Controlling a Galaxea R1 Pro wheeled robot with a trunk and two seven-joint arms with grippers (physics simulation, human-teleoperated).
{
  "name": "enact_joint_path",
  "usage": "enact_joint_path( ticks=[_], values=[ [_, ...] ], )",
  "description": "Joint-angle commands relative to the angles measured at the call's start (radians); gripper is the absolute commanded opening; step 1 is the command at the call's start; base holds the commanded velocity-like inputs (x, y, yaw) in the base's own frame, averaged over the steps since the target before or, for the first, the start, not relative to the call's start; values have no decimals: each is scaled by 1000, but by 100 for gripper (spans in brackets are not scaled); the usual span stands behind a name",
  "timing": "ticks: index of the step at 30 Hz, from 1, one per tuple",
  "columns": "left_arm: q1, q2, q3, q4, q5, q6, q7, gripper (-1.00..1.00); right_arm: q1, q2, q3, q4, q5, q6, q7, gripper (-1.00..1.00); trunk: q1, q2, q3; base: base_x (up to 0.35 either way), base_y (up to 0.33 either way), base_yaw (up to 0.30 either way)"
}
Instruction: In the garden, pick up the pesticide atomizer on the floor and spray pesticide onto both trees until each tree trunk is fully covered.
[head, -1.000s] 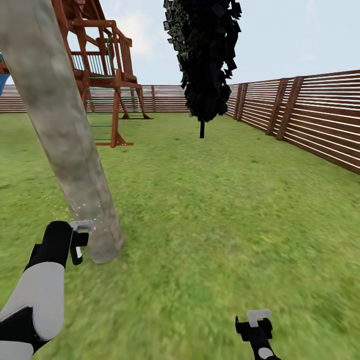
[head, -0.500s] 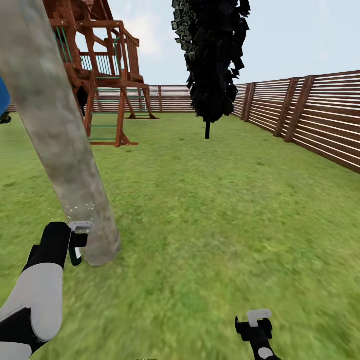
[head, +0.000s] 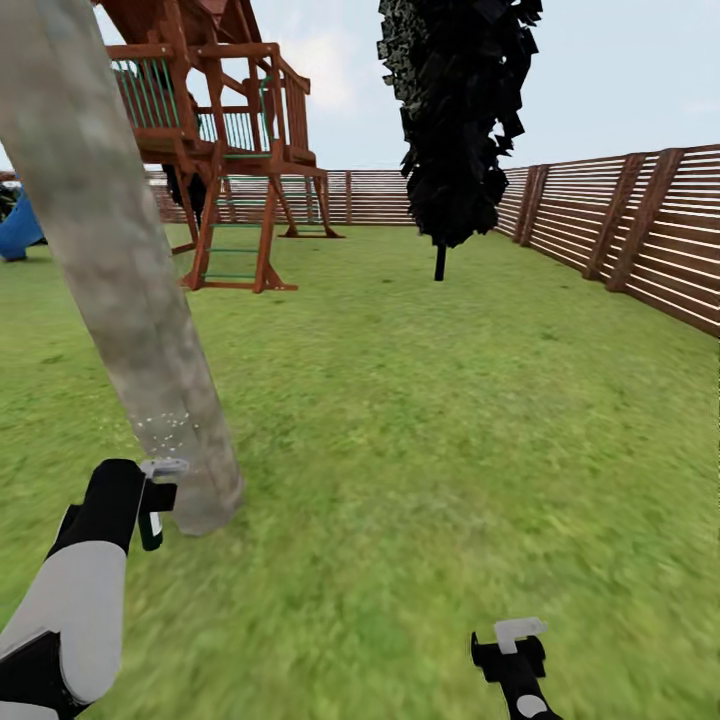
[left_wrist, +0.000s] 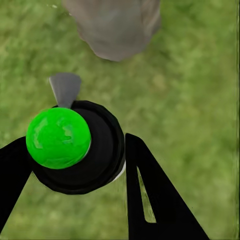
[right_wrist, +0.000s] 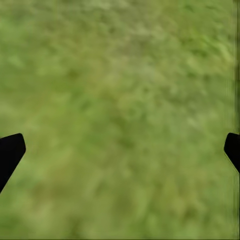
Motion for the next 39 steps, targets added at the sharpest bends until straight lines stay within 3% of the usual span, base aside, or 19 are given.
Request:
enact_joint_path(
  ticks=[1, 18, 33, 37, 38, 39],
  values=[
    [-1, -1, 2, -1, -12, 2, -10, -100, -1, 0, -8, 2, 10, -4, -2, 100, 0, 0, -1, 19, -270, 0],
    [-1, -4, 4, -11, -10, 3, -7, -100, -1, 0, -7, 2, 10, -3, -2, 100, 0, 0, -1, 87, -261, 4],
    [-1, -4, 4, -1, -9, 3, -7, -100, 0, 1, -7, 2, 10, -3, -2, 100, 0, 0, -1, 224, -208, 263],
    [33, 14, 16, -1, -13, 1, -7, -100, 0, 0, -7, 2, 10, -3, -2, 100, 0, 0, -1, 229, -204, 277],
    [37, 24, 16, -1, -13, 1, -7, -100, -1, 0, -7, 2, 10, -3, -2, 100, 0, 0, -1, 229, -204, 277],
    [69, 55, 18, -1, -11, -3, -7, -100, -1, 0, -7, 2, 10, -3, -2, 100, 0, 0, -1, 228, -204, 277]
  ],
)
